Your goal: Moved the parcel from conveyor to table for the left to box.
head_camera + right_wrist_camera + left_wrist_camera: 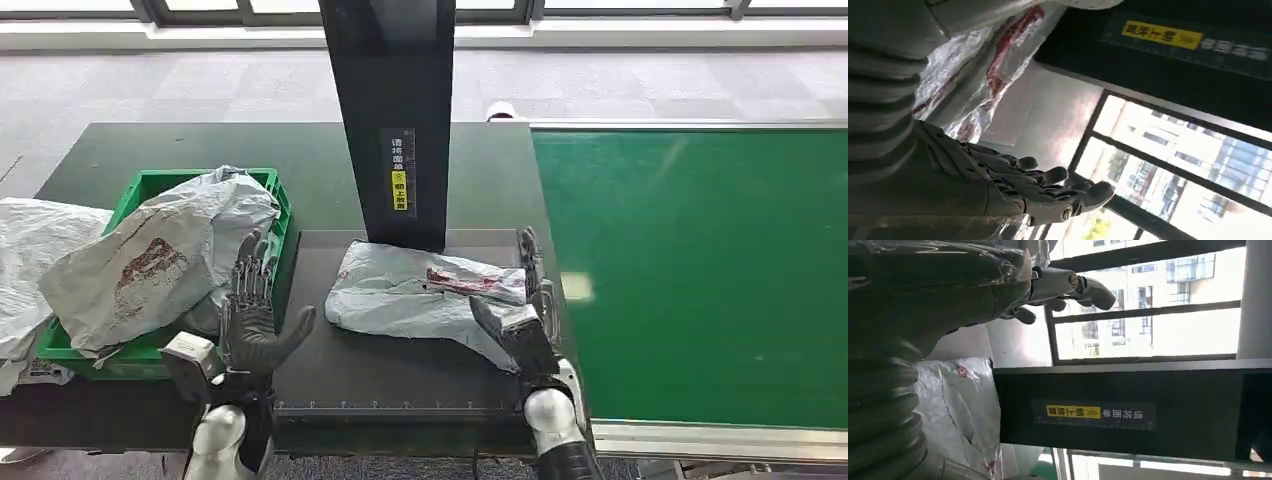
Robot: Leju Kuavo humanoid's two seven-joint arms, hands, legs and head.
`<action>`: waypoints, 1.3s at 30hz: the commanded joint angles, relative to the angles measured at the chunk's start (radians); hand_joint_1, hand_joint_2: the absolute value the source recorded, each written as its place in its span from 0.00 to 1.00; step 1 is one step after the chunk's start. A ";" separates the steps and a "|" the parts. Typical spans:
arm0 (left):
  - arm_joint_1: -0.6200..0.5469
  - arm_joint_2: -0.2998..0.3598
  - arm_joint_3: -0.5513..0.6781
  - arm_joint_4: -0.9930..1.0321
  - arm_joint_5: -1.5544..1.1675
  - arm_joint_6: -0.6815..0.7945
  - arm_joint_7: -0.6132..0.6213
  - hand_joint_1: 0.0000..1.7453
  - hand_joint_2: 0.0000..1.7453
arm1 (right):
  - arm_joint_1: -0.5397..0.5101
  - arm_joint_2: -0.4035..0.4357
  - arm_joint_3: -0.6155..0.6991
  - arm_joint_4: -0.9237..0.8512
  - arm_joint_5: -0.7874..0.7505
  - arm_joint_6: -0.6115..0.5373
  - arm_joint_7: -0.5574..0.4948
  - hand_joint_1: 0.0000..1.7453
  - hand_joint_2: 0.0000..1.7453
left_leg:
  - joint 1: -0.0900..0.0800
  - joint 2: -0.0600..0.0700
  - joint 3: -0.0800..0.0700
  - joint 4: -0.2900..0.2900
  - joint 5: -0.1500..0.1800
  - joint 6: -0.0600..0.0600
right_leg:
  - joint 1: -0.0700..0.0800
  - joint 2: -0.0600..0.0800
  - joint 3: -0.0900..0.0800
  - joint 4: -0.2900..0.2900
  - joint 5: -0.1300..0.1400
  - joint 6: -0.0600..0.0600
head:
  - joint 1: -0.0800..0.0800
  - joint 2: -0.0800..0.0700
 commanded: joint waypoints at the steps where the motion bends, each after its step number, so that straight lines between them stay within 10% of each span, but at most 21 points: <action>1: -0.069 -0.010 -0.050 0.123 -0.111 0.120 0.003 0.00 1.00 | 0.055 -0.031 0.001 -0.233 -0.178 0.035 -0.063 0.00 0.00 | -0.001 -0.004 0.000 0.000 0.000 0.001 | -0.001 -0.004 0.001 0.000 -0.001 0.000 | 0.000 0.000; 4: -0.128 0.018 -0.160 0.191 -0.160 0.172 0.003 0.00 1.00 | 0.077 -0.064 0.081 -0.341 -0.226 -0.053 -0.063 0.00 0.00 | -0.001 -0.005 -0.001 0.000 0.001 0.001 | -0.001 -0.005 0.000 0.000 -0.001 0.000 | 0.000 0.000; 5: -0.143 0.026 -0.188 0.199 -0.157 0.188 0.003 0.00 1.00 | 0.077 -0.073 0.101 -0.353 -0.219 -0.088 -0.063 0.00 1.00 | -0.001 -0.006 0.000 -0.001 0.001 0.001 | -0.001 -0.006 0.002 -0.001 -0.001 0.000 | 0.000 0.000; 7: -0.183 0.039 -0.242 0.244 -0.133 0.208 0.003 0.00 1.00 | 0.073 -0.083 0.140 -0.373 -0.203 -0.188 -0.063 0.00 1.00 | -0.001 -0.007 -0.002 0.000 0.001 0.001 | -0.001 -0.007 0.000 0.000 -0.001 0.000 | 0.000 0.000; 8: -0.212 0.037 -0.262 0.290 -0.131 0.217 0.003 0.00 1.00 | 0.070 -0.082 0.154 -0.378 -0.197 -0.213 -0.063 0.00 0.00 | -0.001 -0.006 -0.002 0.000 0.001 0.001 | -0.001 -0.006 0.000 0.000 -0.001 0.000 | 0.000 0.000; 13: -0.408 0.011 -0.381 0.720 -0.298 0.426 0.003 0.00 1.00 | 0.068 -0.131 0.278 -0.435 -0.190 -0.394 -0.063 0.00 0.00 | -0.001 -0.007 0.001 -0.002 0.002 0.001 | -0.001 -0.008 0.003 -0.002 0.000 0.001 | 0.000 0.000; 24: -0.454 0.002 -0.385 0.843 -0.384 0.521 0.016 0.00 1.00 | 0.070 -0.132 0.279 -0.432 -0.171 -0.415 -0.063 0.00 0.00 | -0.001 0.000 0.002 -0.001 0.001 0.001 | -0.001 -0.001 0.003 -0.001 0.001 0.000 | 0.000 0.000; 33: -0.513 -0.022 -0.442 1.085 -0.777 0.698 0.330 0.00 1.00 | 0.084 -0.129 0.260 -0.450 -0.159 -0.400 -0.063 0.00 0.00 | -0.001 0.000 0.003 -0.002 0.001 0.002 | 0.000 -0.001 0.004 -0.003 0.001 0.000 | 0.000 0.000; 39: -0.513 -0.022 -0.442 1.085 -0.777 0.698 0.330 0.00 1.00 | 0.084 -0.129 0.260 -0.450 -0.159 -0.400 -0.063 0.00 0.00 | -0.001 0.001 0.001 -0.001 0.000 0.001 | -0.001 0.000 0.001 -0.001 0.001 0.000 | 0.000 0.000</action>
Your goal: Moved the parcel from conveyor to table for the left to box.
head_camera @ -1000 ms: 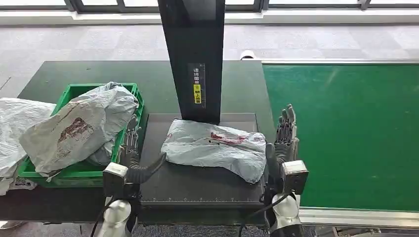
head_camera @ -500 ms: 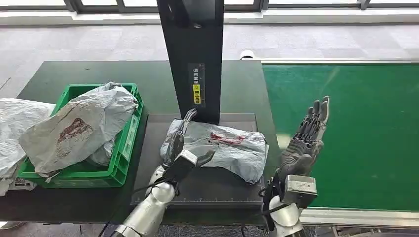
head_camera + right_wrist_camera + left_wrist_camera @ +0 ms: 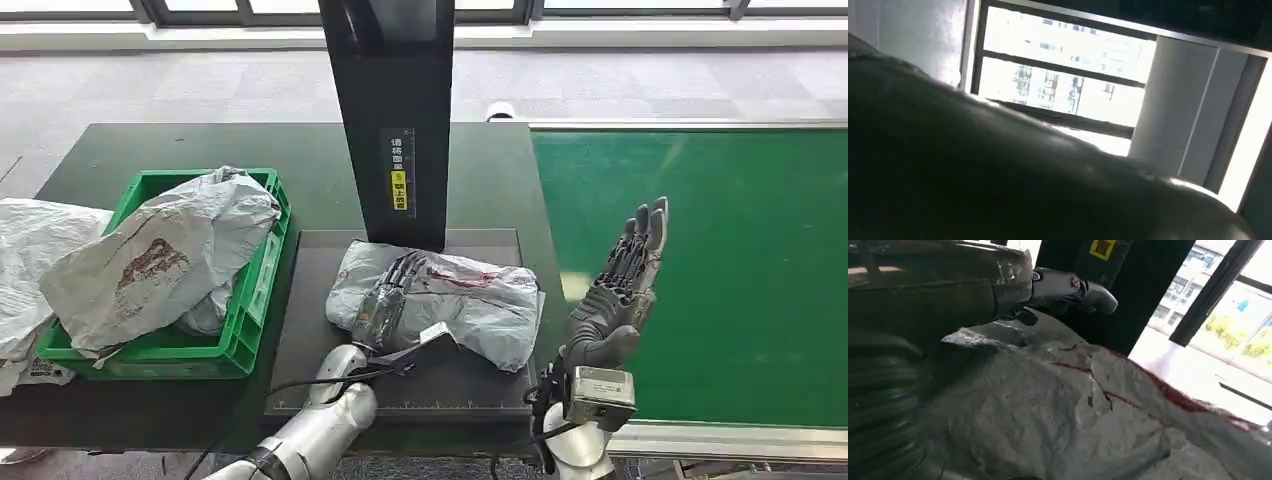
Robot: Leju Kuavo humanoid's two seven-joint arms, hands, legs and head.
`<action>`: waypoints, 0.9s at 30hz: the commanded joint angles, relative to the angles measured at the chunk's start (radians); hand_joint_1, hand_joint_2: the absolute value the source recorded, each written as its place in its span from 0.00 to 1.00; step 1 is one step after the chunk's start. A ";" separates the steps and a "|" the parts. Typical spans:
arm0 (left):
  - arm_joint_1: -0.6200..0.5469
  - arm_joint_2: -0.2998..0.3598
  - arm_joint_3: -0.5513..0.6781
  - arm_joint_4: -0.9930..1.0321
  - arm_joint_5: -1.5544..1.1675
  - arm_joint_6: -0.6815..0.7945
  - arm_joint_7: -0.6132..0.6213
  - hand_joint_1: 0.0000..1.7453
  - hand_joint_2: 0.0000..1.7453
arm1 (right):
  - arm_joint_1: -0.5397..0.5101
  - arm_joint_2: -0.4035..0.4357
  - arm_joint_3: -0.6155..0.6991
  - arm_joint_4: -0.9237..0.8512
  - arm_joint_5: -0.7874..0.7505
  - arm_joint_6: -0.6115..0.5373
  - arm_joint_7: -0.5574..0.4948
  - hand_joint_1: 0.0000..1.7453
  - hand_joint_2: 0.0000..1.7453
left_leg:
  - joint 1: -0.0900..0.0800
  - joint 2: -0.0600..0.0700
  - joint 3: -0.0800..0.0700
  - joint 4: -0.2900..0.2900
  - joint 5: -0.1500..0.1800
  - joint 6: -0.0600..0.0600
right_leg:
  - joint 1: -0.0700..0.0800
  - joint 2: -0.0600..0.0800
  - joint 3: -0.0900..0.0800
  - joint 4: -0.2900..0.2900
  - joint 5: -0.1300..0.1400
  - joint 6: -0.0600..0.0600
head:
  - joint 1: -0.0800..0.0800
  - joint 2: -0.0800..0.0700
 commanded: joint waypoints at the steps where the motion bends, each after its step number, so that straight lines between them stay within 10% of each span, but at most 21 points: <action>1: -0.062 0.017 -0.064 0.149 -0.012 0.006 0.023 0.00 1.00 | -0.008 -0.050 0.027 -0.004 -0.008 0.003 0.004 0.00 0.00 | 0.000 0.000 0.003 -0.001 -0.001 0.000 | 0.001 -0.001 0.003 -0.002 -0.001 0.000 | 0.000 0.000; 13: -0.060 0.022 -0.110 0.159 -0.184 -0.015 0.183 0.00 1.00 | -0.002 -0.045 0.008 0.003 0.027 0.000 0.004 0.00 0.00 | 0.000 0.000 0.002 -0.001 0.000 0.001 | 0.000 0.000 0.002 -0.001 0.000 0.000 | 0.000 0.000; 14: -0.060 0.024 -0.118 0.159 -0.219 -0.016 0.216 0.00 1.00 | -0.001 -0.040 0.001 0.004 0.022 0.015 0.004 0.00 1.00 | 0.000 0.000 0.001 -0.001 0.000 0.000 | 0.001 -0.001 0.002 -0.001 0.000 0.000 | 0.000 0.000; 16: -0.062 0.027 -0.126 0.159 -0.253 -0.020 0.247 0.00 1.00 | 0.000 -0.038 -0.007 0.005 0.017 0.018 0.004 0.00 1.00 | 0.000 0.000 0.002 -0.001 0.000 0.001 | 0.000 -0.001 0.003 -0.001 0.000 0.000 | 0.000 0.000; 17: -0.062 0.028 -0.128 0.159 -0.265 -0.020 0.259 0.15 1.00 | 0.001 -0.037 -0.010 0.004 0.016 0.020 0.004 0.00 1.00 | 0.000 0.000 0.003 -0.003 0.000 0.001 | 0.000 -0.001 0.004 -0.003 0.000 0.000 | 0.000 0.000; 18: -0.061 0.028 -0.128 0.158 -0.276 -0.022 0.268 0.87 1.00 | 0.002 -0.036 -0.014 0.001 0.015 0.019 0.004 0.00 1.00 | 0.000 0.001 0.003 -0.002 0.000 0.001 | 0.000 -0.001 0.004 -0.002 0.000 0.000 | 0.000 0.000; 19: -0.063 0.030 -0.134 0.161 -0.292 -0.028 0.283 0.97 1.00 | 0.005 -0.036 -0.016 -0.001 0.016 0.020 0.004 0.00 1.00 | 0.000 0.001 0.004 -0.003 0.000 0.001 | 0.000 0.000 0.005 -0.003 0.000 0.000 | 0.000 0.000; 27: -0.059 0.037 -0.082 0.141 -0.474 0.074 0.409 0.98 1.00 | 0.034 -0.010 -0.064 -0.025 0.062 0.021 0.004 0.00 1.00 | 0.000 0.000 0.004 -0.003 0.000 0.001 | 0.001 -0.001 0.005 -0.003 0.000 0.000 | 0.000 0.000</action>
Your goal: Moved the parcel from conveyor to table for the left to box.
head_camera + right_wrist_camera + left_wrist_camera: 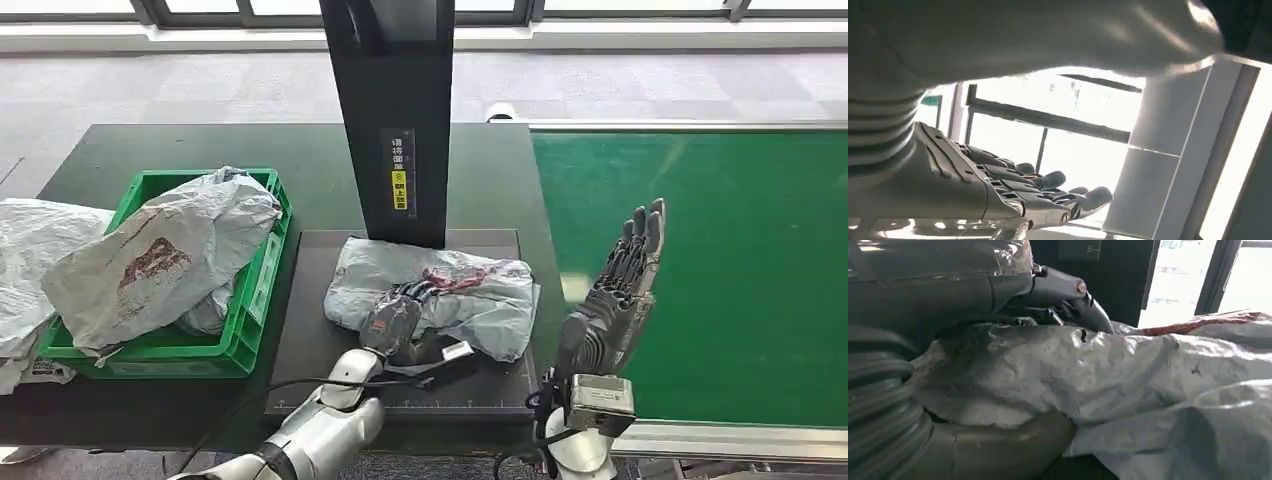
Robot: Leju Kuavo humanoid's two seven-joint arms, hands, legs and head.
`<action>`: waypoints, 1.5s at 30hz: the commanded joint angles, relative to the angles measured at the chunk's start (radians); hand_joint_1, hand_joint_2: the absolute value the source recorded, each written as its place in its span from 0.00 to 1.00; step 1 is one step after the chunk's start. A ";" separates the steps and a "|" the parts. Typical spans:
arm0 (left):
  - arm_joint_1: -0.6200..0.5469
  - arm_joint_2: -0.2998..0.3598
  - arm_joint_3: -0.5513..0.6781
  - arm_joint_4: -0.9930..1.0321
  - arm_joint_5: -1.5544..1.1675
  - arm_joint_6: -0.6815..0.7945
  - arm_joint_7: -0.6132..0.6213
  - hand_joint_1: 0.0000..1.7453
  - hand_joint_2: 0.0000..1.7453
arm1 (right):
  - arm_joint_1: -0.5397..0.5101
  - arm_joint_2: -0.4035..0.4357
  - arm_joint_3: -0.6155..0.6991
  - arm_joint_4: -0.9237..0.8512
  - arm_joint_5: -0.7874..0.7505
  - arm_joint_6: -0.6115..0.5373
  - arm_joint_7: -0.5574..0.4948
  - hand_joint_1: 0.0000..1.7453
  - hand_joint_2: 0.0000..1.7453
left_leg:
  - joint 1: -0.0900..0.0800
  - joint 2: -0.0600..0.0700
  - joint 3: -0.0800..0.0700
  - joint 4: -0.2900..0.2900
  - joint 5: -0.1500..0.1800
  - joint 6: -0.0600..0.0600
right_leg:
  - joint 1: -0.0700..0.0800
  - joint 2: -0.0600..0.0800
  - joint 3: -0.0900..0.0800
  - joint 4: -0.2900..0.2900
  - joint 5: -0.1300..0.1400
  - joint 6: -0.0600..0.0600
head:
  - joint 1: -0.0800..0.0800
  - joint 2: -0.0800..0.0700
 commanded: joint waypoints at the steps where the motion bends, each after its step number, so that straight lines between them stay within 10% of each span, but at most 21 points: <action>1: -0.020 0.045 0.014 0.041 -0.157 0.110 0.106 1.00 1.00 | 0.019 0.000 -0.070 -0.009 0.035 0.006 0.003 0.00 1.00 | 0.000 0.000 0.002 -0.002 0.000 0.000 | 0.000 0.000 0.002 -0.001 0.000 0.000 | 0.000 0.000; 16: -0.026 0.059 0.065 0.021 -0.261 0.110 0.161 1.00 1.00 | 0.021 -0.006 -0.091 -0.014 0.025 0.008 0.003 0.00 1.00 | 0.000 0.001 0.003 -0.002 0.000 0.001 | 0.000 0.001 0.002 -0.002 0.000 0.000 | 0.000 0.000; 19: 0.178 0.253 -0.056 -0.867 -0.399 0.110 0.435 1.00 1.00 | 0.038 0.023 -0.113 -0.025 0.062 0.003 0.003 0.00 1.00 | 0.000 0.002 0.000 -0.001 0.000 0.000 | 0.000 0.002 -0.001 -0.001 0.000 0.000 | 0.000 0.000; 22: 0.211 0.298 0.011 -1.091 -0.399 0.110 0.380 1.00 1.00 | 0.027 0.026 -0.112 -0.010 0.063 -0.011 0.003 0.00 1.00 | 0.001 0.006 -0.001 0.000 -0.001 0.000 | 0.001 0.005 -0.003 0.000 0.000 -0.001 | 0.000 0.000; 36: 0.303 0.022 0.341 -1.403 -0.399 0.110 -0.099 1.00 1.00 | 0.019 0.009 -0.097 0.007 0.047 -0.052 0.003 0.00 1.00 | 0.001 0.002 0.002 -0.001 -0.003 -0.001 | 0.002 0.002 0.002 -0.002 -0.002 0.000 | 0.000 0.000; 45: 0.286 0.013 0.431 -1.439 -0.399 0.110 -0.071 1.00 1.00 | 0.028 0.010 -0.106 -0.001 0.049 -0.052 0.003 0.00 1.00 | 0.000 0.001 0.000 -0.001 -0.002 -0.002 | 0.001 0.002 -0.001 0.000 -0.001 -0.001 | 0.000 0.000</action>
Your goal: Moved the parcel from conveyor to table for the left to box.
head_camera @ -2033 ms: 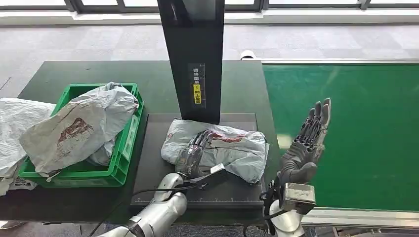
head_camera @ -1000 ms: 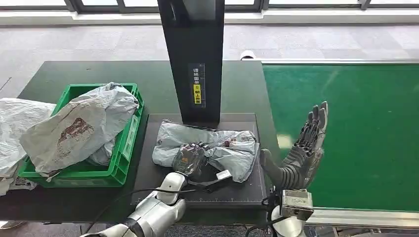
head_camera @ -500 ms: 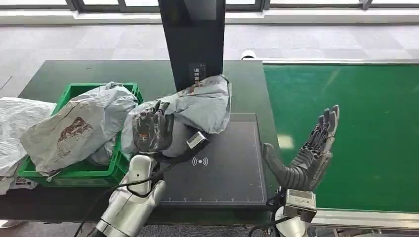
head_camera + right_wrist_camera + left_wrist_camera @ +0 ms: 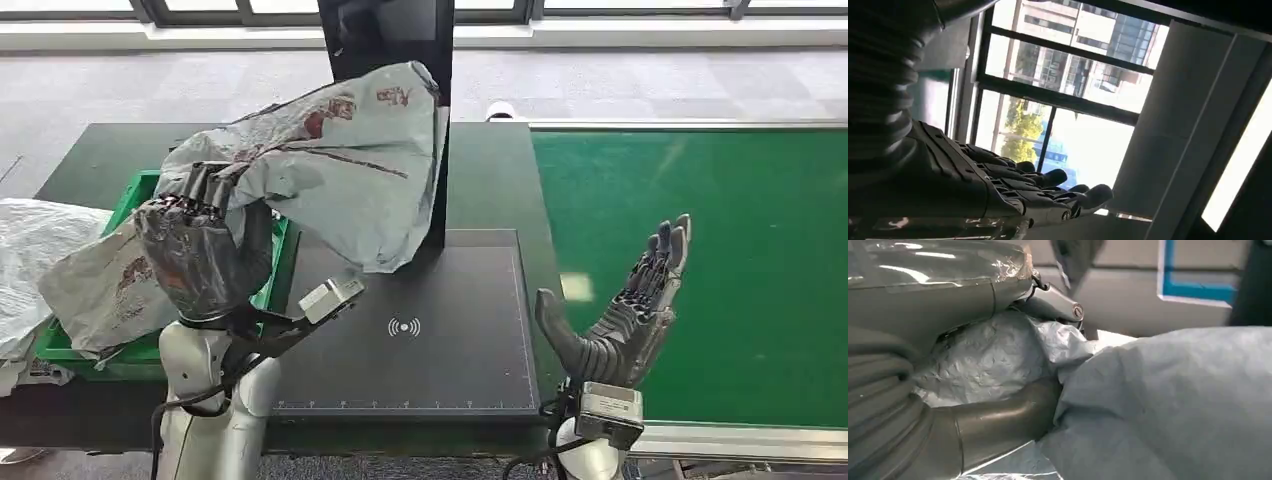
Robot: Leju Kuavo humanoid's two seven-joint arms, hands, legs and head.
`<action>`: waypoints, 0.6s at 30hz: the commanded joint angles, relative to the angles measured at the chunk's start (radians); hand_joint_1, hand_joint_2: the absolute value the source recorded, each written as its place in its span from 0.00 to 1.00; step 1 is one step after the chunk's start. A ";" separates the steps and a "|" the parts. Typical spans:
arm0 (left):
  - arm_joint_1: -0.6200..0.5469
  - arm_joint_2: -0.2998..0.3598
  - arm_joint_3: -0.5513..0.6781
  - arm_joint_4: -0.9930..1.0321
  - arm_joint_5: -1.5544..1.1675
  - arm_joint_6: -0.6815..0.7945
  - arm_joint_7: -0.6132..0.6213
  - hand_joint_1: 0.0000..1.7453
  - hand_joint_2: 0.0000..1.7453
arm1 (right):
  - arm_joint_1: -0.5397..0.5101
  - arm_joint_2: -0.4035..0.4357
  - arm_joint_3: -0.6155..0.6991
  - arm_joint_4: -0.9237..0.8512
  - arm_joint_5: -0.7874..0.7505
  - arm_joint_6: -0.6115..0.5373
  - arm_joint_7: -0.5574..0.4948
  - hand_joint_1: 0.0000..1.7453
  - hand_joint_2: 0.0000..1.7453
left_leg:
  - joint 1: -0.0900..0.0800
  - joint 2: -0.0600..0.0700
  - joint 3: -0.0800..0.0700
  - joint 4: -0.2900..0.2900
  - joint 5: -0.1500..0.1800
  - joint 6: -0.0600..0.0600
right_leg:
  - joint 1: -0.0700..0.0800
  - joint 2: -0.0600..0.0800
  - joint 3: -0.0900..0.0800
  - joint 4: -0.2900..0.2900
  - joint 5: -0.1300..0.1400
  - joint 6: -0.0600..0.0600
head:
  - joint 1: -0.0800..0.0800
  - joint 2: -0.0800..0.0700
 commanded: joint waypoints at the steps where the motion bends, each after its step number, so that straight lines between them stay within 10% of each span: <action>1: -0.013 -0.043 0.180 -0.073 -0.077 -0.005 0.022 1.00 1.00 | -0.020 -0.002 -0.046 0.033 -0.003 0.001 0.001 0.00 1.00 | 0.000 0.001 0.003 -0.002 0.000 0.000 | 0.000 0.001 0.003 -0.001 0.000 0.000 | 0.000 0.000; 11: -0.058 -0.036 0.286 -0.003 -0.077 -0.005 0.032 1.00 1.00 | -0.016 -0.005 -0.040 0.023 -0.006 0.001 0.001 0.00 1.00 | 0.000 0.001 0.004 -0.002 0.000 0.000 | 0.001 0.001 0.003 -0.002 0.000 -0.001 | 0.000 0.000; 18: -0.230 0.113 0.464 0.330 -0.077 -0.005 0.139 1.00 1.00 | -0.020 -0.036 -0.005 0.032 -0.044 0.001 0.001 0.00 1.00 | 0.000 0.000 0.005 -0.003 0.002 0.000 | 0.000 -0.001 0.004 -0.002 0.000 -0.001 | 0.000 0.000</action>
